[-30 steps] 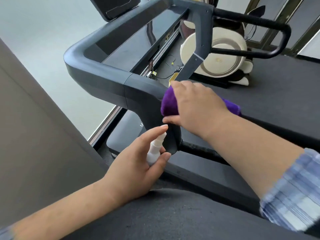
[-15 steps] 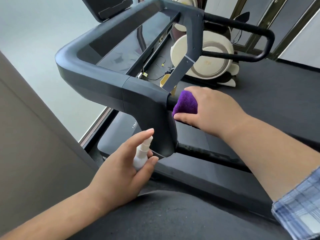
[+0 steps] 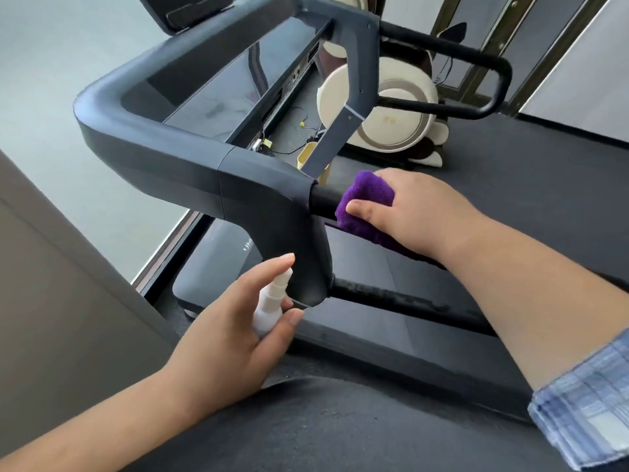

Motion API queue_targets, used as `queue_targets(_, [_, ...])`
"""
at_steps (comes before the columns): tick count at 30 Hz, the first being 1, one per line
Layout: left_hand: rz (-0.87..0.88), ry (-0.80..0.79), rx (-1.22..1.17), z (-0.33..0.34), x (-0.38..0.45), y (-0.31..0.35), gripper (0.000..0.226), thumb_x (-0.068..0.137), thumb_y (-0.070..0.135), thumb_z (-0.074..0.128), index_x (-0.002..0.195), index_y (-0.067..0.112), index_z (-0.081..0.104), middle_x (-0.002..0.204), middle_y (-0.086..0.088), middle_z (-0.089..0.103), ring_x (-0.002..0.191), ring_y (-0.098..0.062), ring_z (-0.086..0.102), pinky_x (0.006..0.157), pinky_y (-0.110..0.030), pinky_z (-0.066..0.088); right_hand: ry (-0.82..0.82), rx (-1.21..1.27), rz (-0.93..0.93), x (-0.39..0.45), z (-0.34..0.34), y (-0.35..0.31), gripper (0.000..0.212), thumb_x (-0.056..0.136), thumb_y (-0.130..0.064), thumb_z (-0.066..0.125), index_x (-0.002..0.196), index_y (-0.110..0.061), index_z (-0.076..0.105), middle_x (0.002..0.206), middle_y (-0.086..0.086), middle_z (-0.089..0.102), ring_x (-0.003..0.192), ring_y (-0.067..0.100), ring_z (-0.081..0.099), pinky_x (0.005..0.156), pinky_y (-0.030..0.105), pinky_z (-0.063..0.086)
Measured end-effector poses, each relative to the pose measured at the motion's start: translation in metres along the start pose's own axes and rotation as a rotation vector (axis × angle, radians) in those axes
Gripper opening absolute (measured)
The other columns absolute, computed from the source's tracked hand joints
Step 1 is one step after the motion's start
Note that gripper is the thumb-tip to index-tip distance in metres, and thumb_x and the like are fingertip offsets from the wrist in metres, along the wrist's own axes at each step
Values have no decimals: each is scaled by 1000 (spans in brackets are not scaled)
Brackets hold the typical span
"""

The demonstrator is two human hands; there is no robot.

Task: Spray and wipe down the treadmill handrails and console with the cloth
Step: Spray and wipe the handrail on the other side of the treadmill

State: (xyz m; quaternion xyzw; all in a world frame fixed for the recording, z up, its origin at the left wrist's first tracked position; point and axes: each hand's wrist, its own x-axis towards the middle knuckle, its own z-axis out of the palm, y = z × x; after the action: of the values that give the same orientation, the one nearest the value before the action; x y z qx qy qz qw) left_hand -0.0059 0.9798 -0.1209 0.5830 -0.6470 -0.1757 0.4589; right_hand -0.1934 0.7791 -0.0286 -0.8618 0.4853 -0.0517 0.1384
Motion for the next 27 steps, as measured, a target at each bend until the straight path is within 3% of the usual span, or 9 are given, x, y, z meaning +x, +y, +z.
queue_targets(4, [-32,25,-2,-6,-7,-2,58,86,43,56,136,57,30,96,13,62,77,-13,64,68,-25,52,40,-108,-37,11,5,-22,63,83,-79,44,121,-32,56,113,-5,64,107,23,59,83,36,45])
queue_targets(9, [-17,-26,4,3,-3,5,59,88,40,57,139,53,29,95,19,59,81,-6,63,73,-11,45,122,-240,-143,28,26,-66,76,80,-85,40,125,-25,53,118,4,63,108,31,60,88,44,52])
queue_targets(13, [-12,-47,-14,8,-4,12,59,87,43,57,136,59,28,98,22,58,83,-4,63,74,-9,44,95,-123,-93,19,17,-39,66,80,-83,43,116,-29,56,110,-2,65,103,26,60,84,40,49])
queue_targets(18, [-58,31,-7,-2,-17,4,58,86,43,57,135,58,29,96,12,62,74,-13,64,67,-11,46,65,-56,-10,1,1,3,53,88,-75,41,101,-28,60,89,-7,61,88,22,56,72,34,38])
queue_targets(24, [-89,38,-29,2,-15,5,64,86,28,64,132,59,31,94,13,62,74,-14,64,68,-14,47,150,-222,-114,22,23,-48,70,83,-83,36,117,-25,57,113,6,66,107,32,60,84,40,47])
queue_targets(27, [-70,-8,-44,13,-8,12,62,88,34,63,133,60,29,94,18,62,76,-5,63,71,-10,45,183,-285,-128,28,30,-68,70,86,-80,37,119,-21,54,116,9,63,110,35,59,88,43,47])
